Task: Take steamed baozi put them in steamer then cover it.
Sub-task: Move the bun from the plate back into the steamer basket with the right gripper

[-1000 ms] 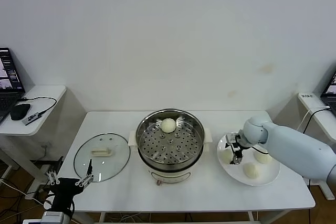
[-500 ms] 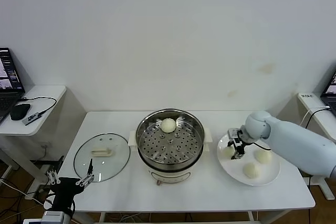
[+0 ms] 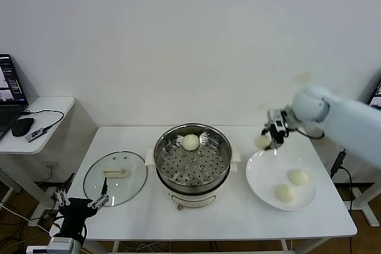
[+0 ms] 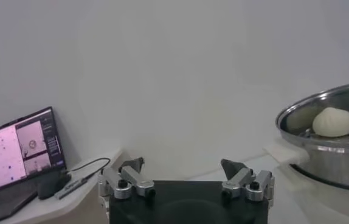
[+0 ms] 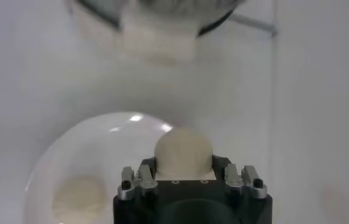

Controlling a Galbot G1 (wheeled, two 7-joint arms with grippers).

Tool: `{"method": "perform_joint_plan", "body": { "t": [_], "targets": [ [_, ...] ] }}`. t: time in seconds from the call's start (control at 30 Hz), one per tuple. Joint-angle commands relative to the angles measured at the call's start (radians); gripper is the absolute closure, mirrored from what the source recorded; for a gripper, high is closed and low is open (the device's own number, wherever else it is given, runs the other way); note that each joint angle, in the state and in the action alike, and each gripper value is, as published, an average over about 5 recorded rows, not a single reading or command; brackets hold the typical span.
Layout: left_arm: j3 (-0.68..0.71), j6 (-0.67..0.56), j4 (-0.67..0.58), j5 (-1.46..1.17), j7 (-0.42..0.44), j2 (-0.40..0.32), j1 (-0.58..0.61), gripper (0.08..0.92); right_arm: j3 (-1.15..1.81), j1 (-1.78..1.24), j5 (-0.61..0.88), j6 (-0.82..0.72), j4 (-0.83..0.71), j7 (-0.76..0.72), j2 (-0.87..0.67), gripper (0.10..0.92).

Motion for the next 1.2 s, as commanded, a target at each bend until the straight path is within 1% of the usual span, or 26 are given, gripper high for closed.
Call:
{"method": "perform_joint_plan", "body": {
  "t": [0.03,0.23,0.4,0.53,0.87,1.2],
  "targets": [
    [-0.001,0.003,0.001,-0.001,0.0,0.004,-0.01,0.177,-0.135,0.275,0.283,-0.13,0.133,0.069,0.143,0.441],
    [-0.005,0.005,0.006,-0.005,0.001,0.003,-0.018,0.177,-0.127,0.191,0.387,-0.217,0.109,0.169,0.332,0.44],
    [-0.006,0.005,0.009,-0.005,0.001,-0.002,-0.02,0.177,-0.118,0.099,0.404,-0.281,0.025,0.246,0.489,0.436],
    [-0.008,0.005,0.007,-0.004,0.0,-0.008,-0.019,0.177,-0.124,0.047,0.404,-0.305,-0.035,0.28,0.575,0.432],
    [-0.007,0.004,-0.001,0.0,0.0,-0.024,-0.022,0.177,-0.145,-0.037,0.393,-0.335,-0.122,0.332,0.659,0.431],
    [-0.011,0.001,0.007,-0.002,-0.001,-0.022,-0.024,0.177,-0.146,-0.071,0.371,-0.336,-0.175,0.339,0.685,0.431]
  ]
}}
